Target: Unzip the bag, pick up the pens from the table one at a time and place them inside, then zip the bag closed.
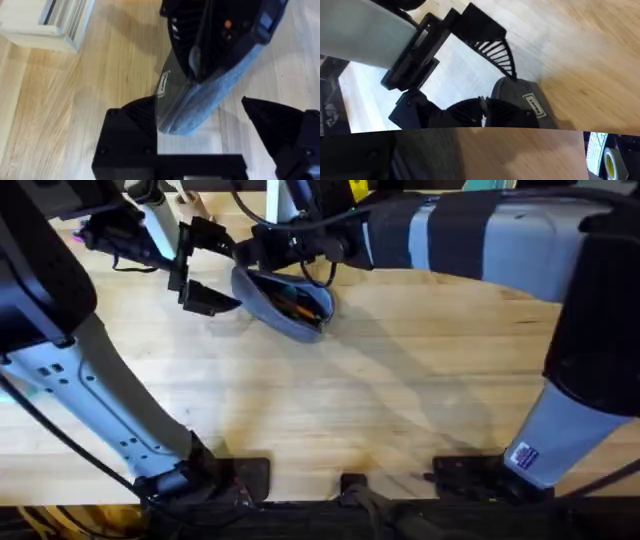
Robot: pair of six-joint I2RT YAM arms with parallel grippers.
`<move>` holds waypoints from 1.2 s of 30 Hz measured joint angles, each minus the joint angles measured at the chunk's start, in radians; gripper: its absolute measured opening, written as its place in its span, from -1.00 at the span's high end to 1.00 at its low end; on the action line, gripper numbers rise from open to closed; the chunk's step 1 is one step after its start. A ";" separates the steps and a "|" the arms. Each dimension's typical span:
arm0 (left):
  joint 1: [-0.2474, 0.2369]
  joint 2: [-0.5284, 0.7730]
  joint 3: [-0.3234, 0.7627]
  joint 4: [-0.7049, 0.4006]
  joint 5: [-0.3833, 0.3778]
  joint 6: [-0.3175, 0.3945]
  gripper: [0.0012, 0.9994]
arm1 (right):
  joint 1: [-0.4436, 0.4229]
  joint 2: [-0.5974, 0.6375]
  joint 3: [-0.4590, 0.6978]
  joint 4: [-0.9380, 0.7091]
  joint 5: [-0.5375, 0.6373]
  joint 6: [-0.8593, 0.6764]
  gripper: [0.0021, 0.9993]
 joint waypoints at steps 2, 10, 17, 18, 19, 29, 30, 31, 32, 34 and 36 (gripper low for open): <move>-0.013 0.000 0.000 0.000 0.005 0.000 -0.99 | 0.002 0.000 0.000 -0.008 0.000 -0.003 0.94; -0.026 0.000 0.000 0.011 -0.003 0.000 -0.98 | 0.003 0.000 0.000 -0.008 0.000 -0.003 0.94; -0.026 0.000 0.001 0.024 -0.036 0.000 0.16 | 0.004 0.000 0.000 -0.010 -0.001 -0.003 0.94; -0.026 0.000 0.001 0.027 -0.036 0.000 0.34 | 0.004 0.000 0.000 -0.011 -0.003 -0.003 0.94; -0.026 0.000 0.002 0.027 -0.038 0.000 0.56 | 0.006 0.000 0.000 -0.013 -0.005 -0.003 0.94; -0.028 0.000 0.002 0.023 -0.049 0.000 0.92 | 0.009 -0.013 0.000 -0.060 0.005 -0.003 0.94; -0.030 0.000 0.002 0.021 -0.047 0.000 0.92 | 0.008 -0.021 0.000 -0.082 0.015 -0.003 0.94; -0.033 0.000 0.002 0.020 -0.046 0.000 0.92 | 0.006 -0.034 0.000 -0.115 0.030 -0.003 0.94; -0.035 0.000 0.002 0.017 -0.041 0.000 0.92 | 0.003 -0.047 0.000 -0.148 0.046 -0.003 0.94; -0.045 0.000 0.002 0.011 -0.032 0.000 0.92 | -0.007 -0.075 0.000 -0.213 0.074 -0.003 0.94; -0.054 0.000 0.002 0.011 -0.021 0.000 0.92 | -0.024 -0.101 0.000 -0.274 0.093 -0.003 0.94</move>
